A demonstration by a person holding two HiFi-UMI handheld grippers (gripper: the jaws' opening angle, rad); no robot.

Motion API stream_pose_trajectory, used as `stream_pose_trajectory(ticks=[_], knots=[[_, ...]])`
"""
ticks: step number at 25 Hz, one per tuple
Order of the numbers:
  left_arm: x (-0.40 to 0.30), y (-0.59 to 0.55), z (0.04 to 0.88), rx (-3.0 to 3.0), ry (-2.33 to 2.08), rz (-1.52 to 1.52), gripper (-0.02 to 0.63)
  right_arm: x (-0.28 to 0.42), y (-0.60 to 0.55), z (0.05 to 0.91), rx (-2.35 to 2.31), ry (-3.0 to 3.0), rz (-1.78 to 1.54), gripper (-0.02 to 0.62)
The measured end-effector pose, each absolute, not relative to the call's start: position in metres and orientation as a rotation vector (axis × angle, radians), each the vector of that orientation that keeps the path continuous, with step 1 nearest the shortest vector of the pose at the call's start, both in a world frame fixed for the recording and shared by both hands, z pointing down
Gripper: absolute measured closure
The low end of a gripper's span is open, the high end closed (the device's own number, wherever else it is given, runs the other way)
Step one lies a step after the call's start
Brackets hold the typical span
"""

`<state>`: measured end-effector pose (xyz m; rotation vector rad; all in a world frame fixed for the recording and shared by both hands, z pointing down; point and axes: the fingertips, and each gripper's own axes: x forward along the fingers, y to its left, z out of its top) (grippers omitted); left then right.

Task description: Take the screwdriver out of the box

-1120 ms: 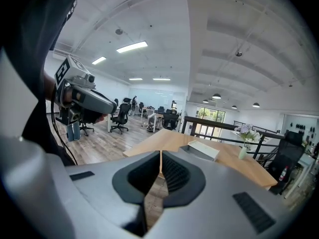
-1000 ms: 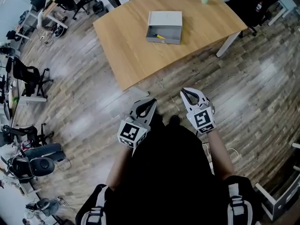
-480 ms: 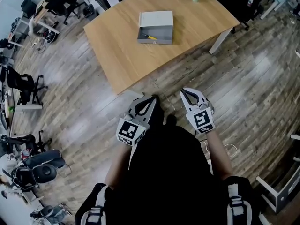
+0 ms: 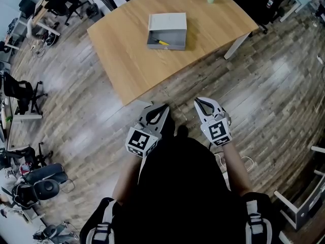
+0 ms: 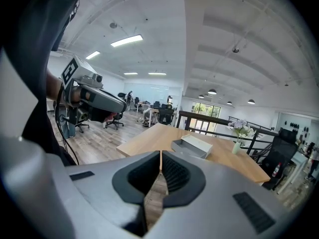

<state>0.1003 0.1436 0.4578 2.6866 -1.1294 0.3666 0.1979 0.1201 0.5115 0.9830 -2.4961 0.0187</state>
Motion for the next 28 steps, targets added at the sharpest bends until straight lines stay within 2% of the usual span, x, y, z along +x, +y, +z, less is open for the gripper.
stream_pose_trajectory(ticks=[28], knots=[[0.071, 0.024, 0.46, 2.724, -1.015, 0.372, 0.584, 0.16, 0.02, 0.508, 1.01, -2.428, -0.008, 0.565]])
